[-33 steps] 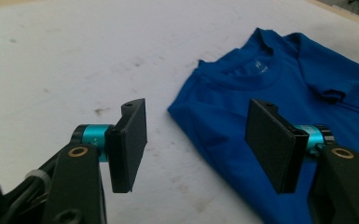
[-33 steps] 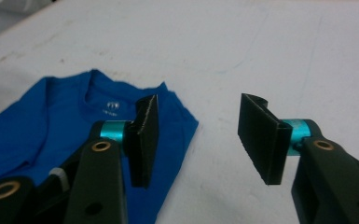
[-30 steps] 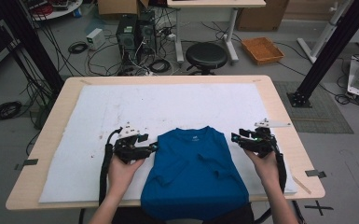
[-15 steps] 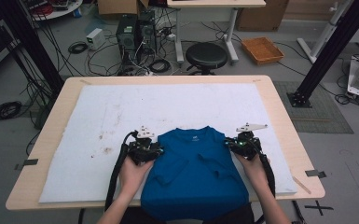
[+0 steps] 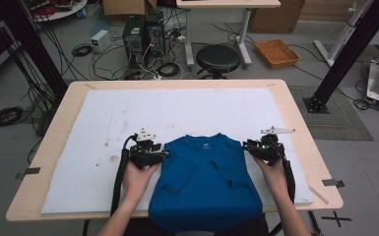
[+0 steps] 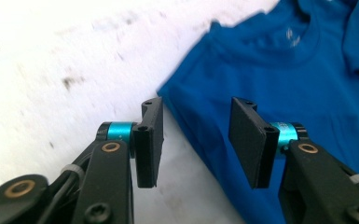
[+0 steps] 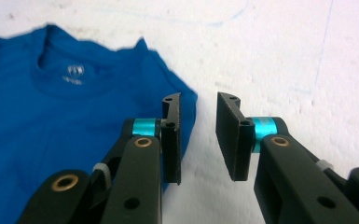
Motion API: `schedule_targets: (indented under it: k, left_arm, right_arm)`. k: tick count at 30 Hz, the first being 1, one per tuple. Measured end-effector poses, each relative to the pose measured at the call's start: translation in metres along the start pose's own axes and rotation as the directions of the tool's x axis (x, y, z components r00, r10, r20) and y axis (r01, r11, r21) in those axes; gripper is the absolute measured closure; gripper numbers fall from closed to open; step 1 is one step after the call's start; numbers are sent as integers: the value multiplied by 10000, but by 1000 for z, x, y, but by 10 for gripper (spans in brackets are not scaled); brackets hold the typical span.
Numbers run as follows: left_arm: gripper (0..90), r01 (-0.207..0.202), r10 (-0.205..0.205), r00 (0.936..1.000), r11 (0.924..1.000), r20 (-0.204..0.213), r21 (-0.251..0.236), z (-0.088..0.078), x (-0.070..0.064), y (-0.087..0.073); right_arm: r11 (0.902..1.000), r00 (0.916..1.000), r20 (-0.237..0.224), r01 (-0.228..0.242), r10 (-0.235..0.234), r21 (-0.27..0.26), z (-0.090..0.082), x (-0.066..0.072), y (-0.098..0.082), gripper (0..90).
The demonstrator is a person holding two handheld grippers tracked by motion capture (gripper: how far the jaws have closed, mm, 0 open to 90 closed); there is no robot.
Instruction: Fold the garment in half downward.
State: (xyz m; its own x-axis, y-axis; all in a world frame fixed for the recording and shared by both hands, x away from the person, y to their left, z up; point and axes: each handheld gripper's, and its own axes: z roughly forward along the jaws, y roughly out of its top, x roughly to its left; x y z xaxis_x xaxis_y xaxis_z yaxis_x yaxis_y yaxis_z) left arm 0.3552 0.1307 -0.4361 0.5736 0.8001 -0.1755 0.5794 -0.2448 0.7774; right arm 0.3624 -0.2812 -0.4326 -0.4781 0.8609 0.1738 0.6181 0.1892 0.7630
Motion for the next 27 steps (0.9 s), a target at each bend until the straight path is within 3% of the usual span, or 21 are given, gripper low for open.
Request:
schedule_targets:
  k: [4, 8, 9, 12, 14, 16, 17, 18, 19, 22, 25, 27]
  left_arm:
    - [523, 30, -35, 9998, 9997, 211, 249, 13, 3, 18]
    - [522, -230, 231, 9997, 9967, -9, 778, 29, 2, 26]
    - [526, -237, 246, 9997, 9954, -89, 931, 32, 2, 27]
    - [641, -472, 515, 9982, 9909, -314, 1261, 37, 2, 24]
    - [701, -516, 567, 9976, 9919, -405, 1163, 36, 3, 24]
    - [699, -460, 503, 9979, 9941, -415, 986, 34, 4, 25]
    - [672, -489, 520, 9980, 9952, -357, 848, 34, 3, 26]
    - [578, -563, 587, 9978, 9954, -295, 772, 35, 3, 27]
    - [578, -594, 618, 9977, 9947, -261, 844, 37, 3, 29]
    - [538, -826, 839, 9965, 9886, -54, 1263, 45, 0, 34]
    - [551, -894, 915, 9958, 9861, -88, 1399, 49, -2, 33]
    - [574, -996, 1035, 9944, 9851, -210, 1399, 49, -4, 33]
  right_arm:
    - [9997, 9997, 52, 218, -219, 69, 10, 2, 10, 668]
    - [9966, 9989, 195, 401, -416, 725, 28, 5, 15, 675]
    - [9951, 9987, 142, 471, -486, 874, 32, 4, 15, 726]
    - [9903, 9964, 283, 760, -798, 1164, 36, 4, 13, 839]
    - [9907, 9967, 248, 740, -774, 1143, 34, 3, 14, 842]
    - [9923, 9967, 203, 760, -783, 976, 31, 2, 14, 812]
    - [9942, 9972, 165, 714, -730, 809, 30, 2, 15, 785]
    - [9953, 9970, 143, 755, -765, 600, 29, 2, 17, 760]
    - [9954, 9967, 88, 800, -806, 530, 29, 2, 18, 728]
    - [9926, 9951, 2, 990, -992, 706, 36, 8, 27, 663]
    - [9893, 9922, -152, 1247, -1239, 757, 45, 14, 33, 624]
    - [9863, 9918, -282, 1266, -1243, 1055, 53, 16, 34, 623]
